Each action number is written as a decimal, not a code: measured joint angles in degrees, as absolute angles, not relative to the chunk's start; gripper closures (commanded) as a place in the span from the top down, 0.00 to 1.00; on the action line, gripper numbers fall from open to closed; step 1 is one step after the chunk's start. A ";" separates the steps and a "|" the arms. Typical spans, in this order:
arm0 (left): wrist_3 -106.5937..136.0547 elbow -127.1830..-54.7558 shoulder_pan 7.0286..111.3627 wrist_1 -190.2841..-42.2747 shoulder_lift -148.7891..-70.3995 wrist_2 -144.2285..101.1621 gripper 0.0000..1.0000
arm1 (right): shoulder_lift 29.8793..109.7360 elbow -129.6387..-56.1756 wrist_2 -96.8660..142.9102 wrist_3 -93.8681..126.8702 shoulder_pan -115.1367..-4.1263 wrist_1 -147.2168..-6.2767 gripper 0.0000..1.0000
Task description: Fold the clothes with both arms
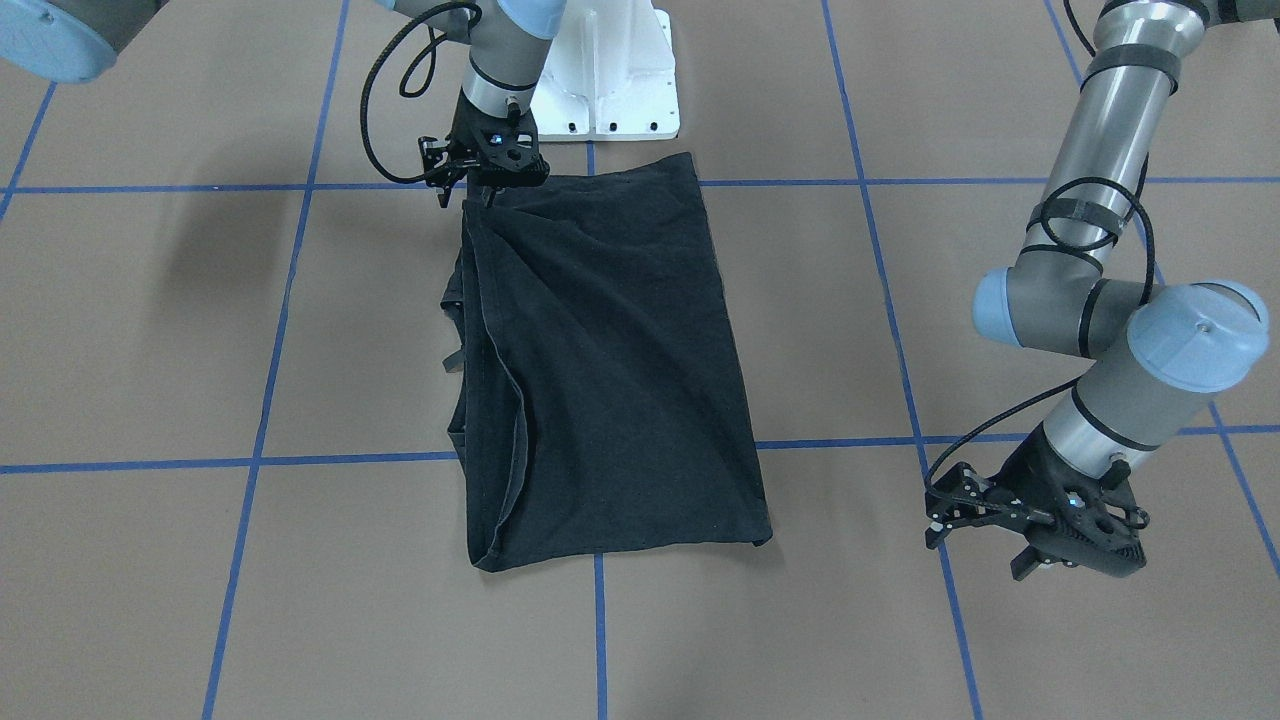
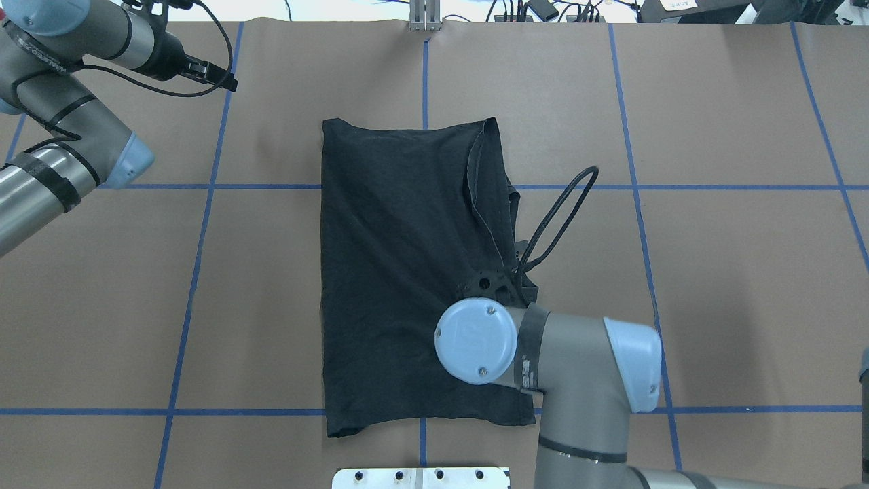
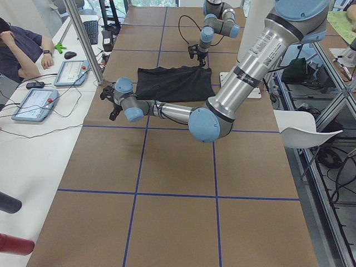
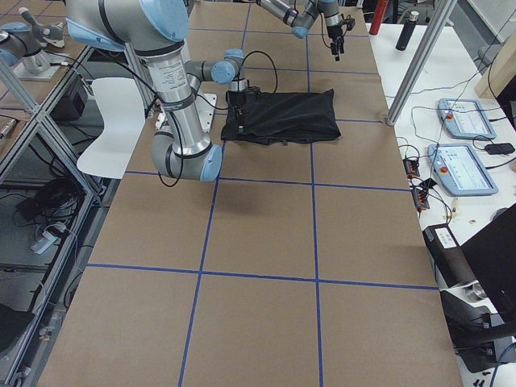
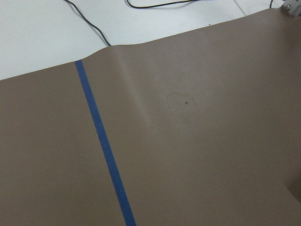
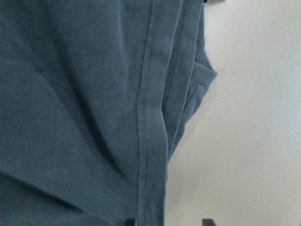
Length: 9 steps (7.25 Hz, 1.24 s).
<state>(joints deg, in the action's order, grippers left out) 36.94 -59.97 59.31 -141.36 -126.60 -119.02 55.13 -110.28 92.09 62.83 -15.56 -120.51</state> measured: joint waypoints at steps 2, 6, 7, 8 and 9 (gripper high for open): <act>43.42 -63.19 57.66 -141.30 -125.66 -120.10 1.00 | 54.96 -112.86 95.38 64.48 -20.30 -118.62 1.00; 64.80 -87.91 47.17 -141.15 -110.76 -121.74 1.00 | 63.77 -118.49 96.42 75.52 -22.27 -102.47 1.00; 70.59 -94.60 42.42 -141.13 -106.49 -119.17 1.00 | 67.72 -121.29 96.24 76.74 -22.26 -98.73 1.00; 75.90 -100.05 37.55 -141.13 -102.98 -115.78 1.00 | 71.16 -123.44 96.09 78.33 -22.25 -95.04 1.00; 81.52 -104.33 32.55 -141.14 -100.28 -111.74 1.00 | 74.47 -124.57 95.95 80.28 -22.21 -90.34 1.00</act>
